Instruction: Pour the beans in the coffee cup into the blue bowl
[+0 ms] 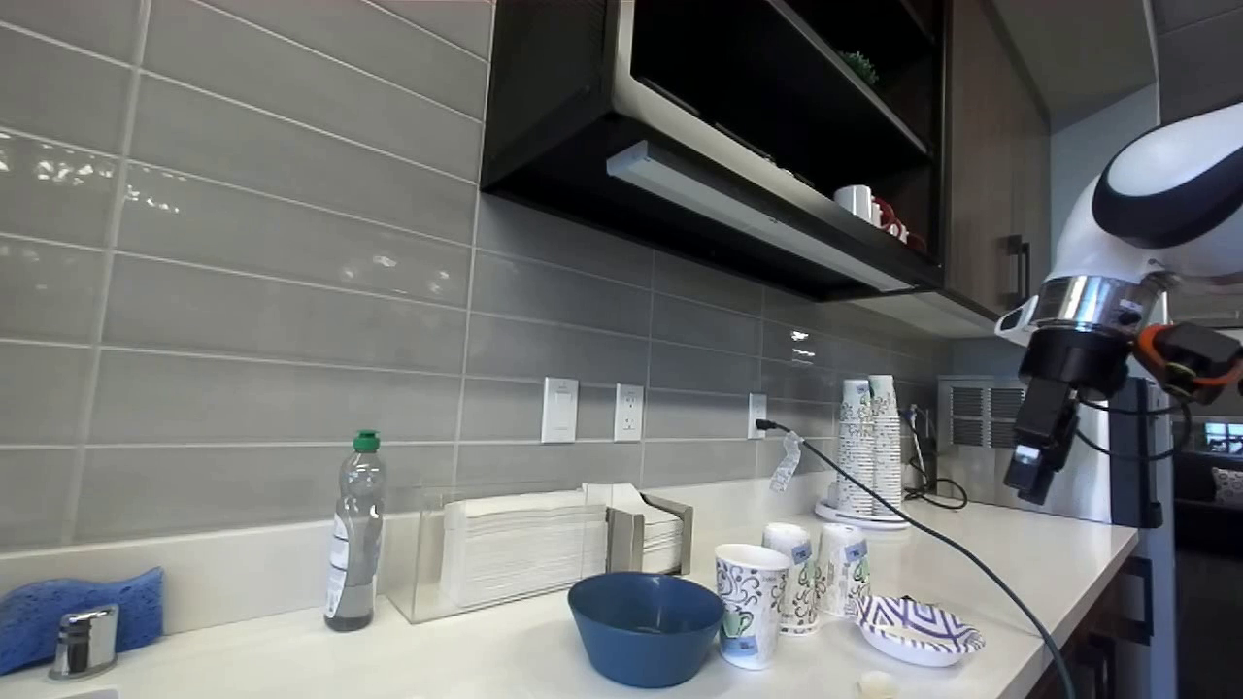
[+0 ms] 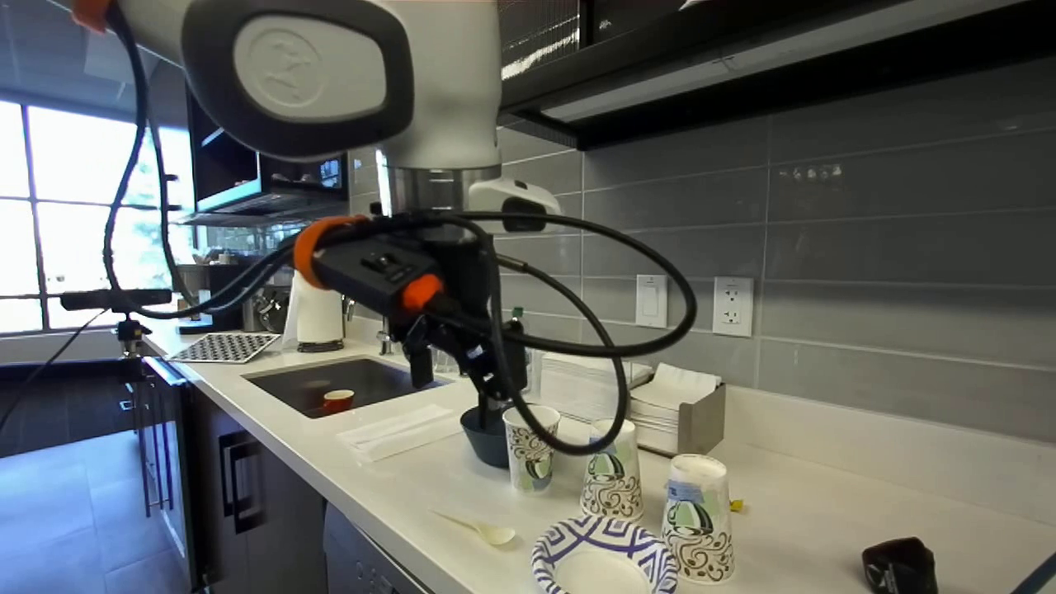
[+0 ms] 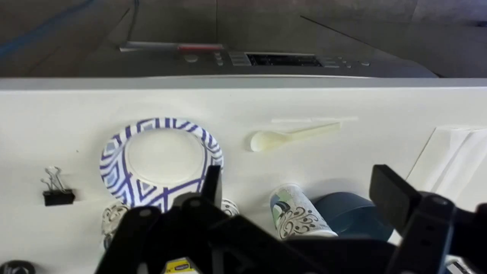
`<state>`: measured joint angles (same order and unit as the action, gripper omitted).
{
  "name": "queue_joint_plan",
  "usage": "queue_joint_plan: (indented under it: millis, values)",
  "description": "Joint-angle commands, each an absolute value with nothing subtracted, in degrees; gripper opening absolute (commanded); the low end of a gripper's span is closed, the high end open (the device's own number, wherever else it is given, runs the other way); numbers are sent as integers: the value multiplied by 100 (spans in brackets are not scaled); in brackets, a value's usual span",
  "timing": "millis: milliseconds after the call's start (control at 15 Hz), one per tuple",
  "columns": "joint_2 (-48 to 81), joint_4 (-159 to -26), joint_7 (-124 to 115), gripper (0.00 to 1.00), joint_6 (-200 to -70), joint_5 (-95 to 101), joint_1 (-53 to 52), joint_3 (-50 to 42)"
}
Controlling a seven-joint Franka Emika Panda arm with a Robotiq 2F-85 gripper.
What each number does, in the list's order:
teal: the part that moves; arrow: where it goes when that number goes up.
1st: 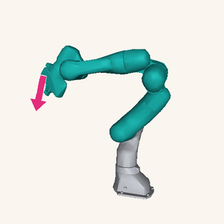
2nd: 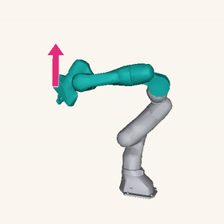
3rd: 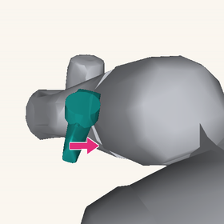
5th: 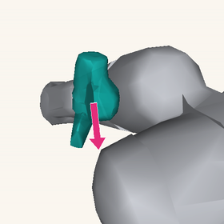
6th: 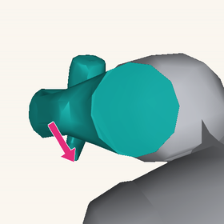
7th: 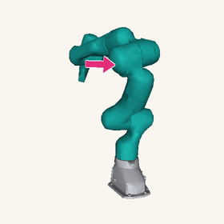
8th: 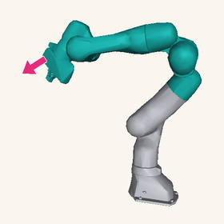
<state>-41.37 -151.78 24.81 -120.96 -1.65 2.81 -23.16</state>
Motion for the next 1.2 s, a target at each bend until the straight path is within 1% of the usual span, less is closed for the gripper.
queue_joint_plan:
  millis: [0,267,600,667,733,1133]
  values:
    - [-3475,-15130,2656,100,-13114,-466,-166,-1973]
    - [-2656,-14906,2487,100,-14080,-414,-380,-1591]
    - [-1943,-14599,2490,100,-14694,-454,-427,-1336]
    - [-1843,-14535,2493,100,-14770,-438,-414,-1291]
    - [-2143,-14770,2501,100,-14615,-377,-316,-1274]
    - [-1906,-14598,2498,100,-14681,-376,-306,-1211]
